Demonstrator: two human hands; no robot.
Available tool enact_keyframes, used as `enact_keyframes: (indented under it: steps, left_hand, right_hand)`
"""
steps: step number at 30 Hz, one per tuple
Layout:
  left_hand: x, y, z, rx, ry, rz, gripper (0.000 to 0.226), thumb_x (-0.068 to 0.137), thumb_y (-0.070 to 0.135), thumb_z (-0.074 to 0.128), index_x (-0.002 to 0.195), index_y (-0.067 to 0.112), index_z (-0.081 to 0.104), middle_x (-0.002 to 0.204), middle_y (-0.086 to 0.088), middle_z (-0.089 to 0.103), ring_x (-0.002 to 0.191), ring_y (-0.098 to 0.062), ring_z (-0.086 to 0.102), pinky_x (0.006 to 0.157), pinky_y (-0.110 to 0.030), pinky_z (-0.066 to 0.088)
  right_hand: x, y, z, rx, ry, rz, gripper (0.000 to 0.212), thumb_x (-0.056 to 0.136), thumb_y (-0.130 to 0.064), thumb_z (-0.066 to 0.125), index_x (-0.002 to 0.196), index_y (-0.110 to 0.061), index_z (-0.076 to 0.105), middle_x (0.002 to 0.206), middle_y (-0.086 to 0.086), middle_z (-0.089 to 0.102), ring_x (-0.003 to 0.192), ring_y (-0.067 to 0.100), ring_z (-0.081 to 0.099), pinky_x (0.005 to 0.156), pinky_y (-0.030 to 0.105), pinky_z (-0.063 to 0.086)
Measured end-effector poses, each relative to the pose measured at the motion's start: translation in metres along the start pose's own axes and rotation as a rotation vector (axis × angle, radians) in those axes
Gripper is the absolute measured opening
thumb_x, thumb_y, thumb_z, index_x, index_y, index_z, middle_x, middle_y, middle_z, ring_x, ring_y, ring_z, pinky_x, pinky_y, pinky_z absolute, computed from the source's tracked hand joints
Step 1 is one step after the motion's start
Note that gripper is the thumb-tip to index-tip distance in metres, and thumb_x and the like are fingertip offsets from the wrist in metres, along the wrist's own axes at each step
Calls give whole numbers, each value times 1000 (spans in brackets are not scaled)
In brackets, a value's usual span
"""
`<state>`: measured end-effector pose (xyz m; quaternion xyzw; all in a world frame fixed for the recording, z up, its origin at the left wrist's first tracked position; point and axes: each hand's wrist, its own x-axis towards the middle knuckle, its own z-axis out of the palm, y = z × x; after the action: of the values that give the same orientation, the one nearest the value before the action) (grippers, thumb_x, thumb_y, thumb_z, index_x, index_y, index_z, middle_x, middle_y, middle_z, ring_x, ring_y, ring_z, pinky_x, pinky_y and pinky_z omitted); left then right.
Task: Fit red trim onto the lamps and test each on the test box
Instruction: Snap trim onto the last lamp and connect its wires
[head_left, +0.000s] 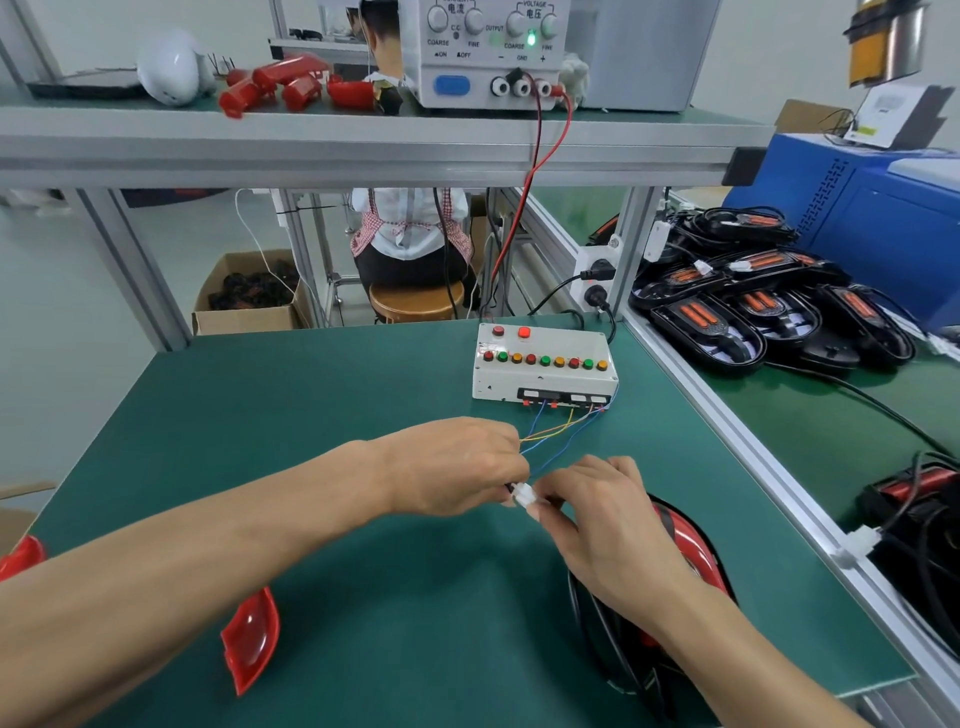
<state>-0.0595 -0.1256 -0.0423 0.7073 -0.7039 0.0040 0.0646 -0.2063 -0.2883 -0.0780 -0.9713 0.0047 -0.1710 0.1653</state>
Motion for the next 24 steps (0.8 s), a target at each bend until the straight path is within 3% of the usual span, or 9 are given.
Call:
enact_keyframes:
  steps: [5,9,12,14,15,17,19,21,24]
  left_hand:
    - [0,-1,4,2,39,18,15,99,15,63,96,1,66,89,-13,68,96,-33,57,84,-44,48]
    - [5,-2,8,19,-23,2,17,101,21,60,100,6,68,91,-9,69,97,-30,56,84,-43,48]
    - [2,-7,14,84,-78,-21,17,103,25,56,102,11,67,94,-5,68,96,-28,54,87,-42,46]
    - [-5,-9,19,124,-79,-32,17,103,26,53,100,14,65,92,-2,67,94,-26,53,87,-40,45]
    - [-7,-9,21,140,-75,-32,18,104,27,52,100,15,65,91,0,66,94,-26,53,88,-39,44]
    - [-6,-6,27,161,-72,-33,19,105,29,49,101,17,63,93,1,65,97,-24,52,92,-38,43]
    - [-4,-5,31,174,-89,-44,20,106,31,47,106,19,62,98,4,64,101,-22,50,95,-35,41]
    - [-2,-5,33,191,-118,-65,21,107,32,44,111,21,61,104,5,64,108,-21,49,96,-33,39]
    - [-2,-2,33,225,-177,-79,22,106,30,42,112,21,61,107,6,62,111,-20,47,95,-33,38]
  right_hand:
    - [0,0,-2,-9,-22,21,18,96,-34,62,82,-25,67,76,-9,67,78,15,56,84,37,40]
    - [3,-7,-8,-95,-143,108,33,102,-53,47,96,-30,71,91,-11,73,91,12,59,92,34,34]
    - [-9,4,-29,25,1,263,34,99,-53,49,112,-34,74,109,-16,69,111,10,59,99,39,39]
    - [-35,27,-52,78,101,459,39,94,-54,50,107,-29,76,104,-12,68,105,14,64,93,40,49]
    - [-51,39,-64,70,77,585,43,91,-60,48,99,-27,75,96,-12,70,96,15,68,84,37,51]
    - [-79,56,-79,48,-74,806,54,86,-70,48,79,-22,71,72,-10,73,74,14,71,66,29,49]
    - [-98,63,-79,106,-229,901,59,84,-73,56,70,-17,71,58,-9,70,57,10,68,56,24,46]
    - [-105,63,-74,286,-349,921,65,74,-78,61,76,-15,75,56,-7,69,50,11,63,49,20,43]
    - [-106,61,-65,526,-421,940,73,65,-80,63,93,-15,79,74,6,77,61,21,73,53,23,51]
